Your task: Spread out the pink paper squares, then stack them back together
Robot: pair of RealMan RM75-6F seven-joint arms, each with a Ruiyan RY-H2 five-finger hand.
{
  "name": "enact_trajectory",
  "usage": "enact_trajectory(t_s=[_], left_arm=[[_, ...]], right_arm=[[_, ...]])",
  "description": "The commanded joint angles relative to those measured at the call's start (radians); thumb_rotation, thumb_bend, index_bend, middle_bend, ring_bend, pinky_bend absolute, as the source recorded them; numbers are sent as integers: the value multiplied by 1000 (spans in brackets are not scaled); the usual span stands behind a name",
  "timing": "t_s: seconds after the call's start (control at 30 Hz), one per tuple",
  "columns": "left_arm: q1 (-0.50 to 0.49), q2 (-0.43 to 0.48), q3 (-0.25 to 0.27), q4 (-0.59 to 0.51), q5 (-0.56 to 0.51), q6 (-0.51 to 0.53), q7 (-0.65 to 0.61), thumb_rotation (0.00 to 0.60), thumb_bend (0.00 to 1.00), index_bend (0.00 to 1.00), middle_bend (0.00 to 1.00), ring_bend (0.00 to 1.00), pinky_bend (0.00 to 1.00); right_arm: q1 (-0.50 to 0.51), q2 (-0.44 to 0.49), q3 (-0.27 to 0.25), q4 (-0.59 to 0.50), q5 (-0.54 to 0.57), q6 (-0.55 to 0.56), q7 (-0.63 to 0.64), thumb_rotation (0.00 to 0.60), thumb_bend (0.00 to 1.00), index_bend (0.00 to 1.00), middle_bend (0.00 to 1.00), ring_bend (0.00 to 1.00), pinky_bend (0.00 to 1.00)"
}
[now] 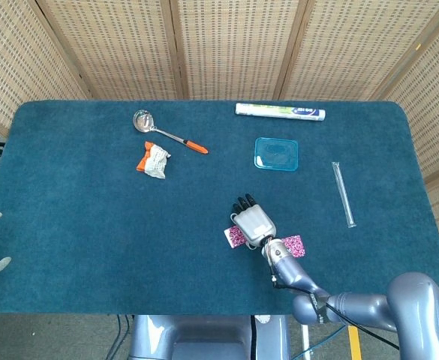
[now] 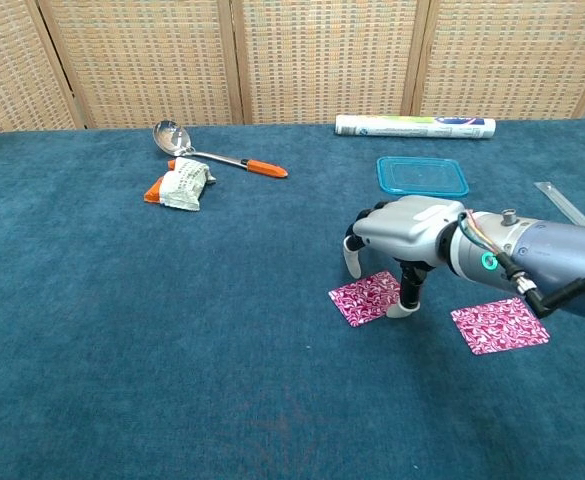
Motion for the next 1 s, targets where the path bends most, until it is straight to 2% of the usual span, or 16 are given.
enact_trajectory(t_s=[0.03,1.0], left_arm=[[0,0,0,1,0,-1,-1,600,133,213,0,0,0],[4,-1,-1,7,-1,4,-8,600,133,213,0,0,0]], right_arm=[[0,0,-1,0,1,1,0,600,260,345,157,0,0],[-1,-11,-11,15,8,-2,2,600,260,345,157,0,0]])
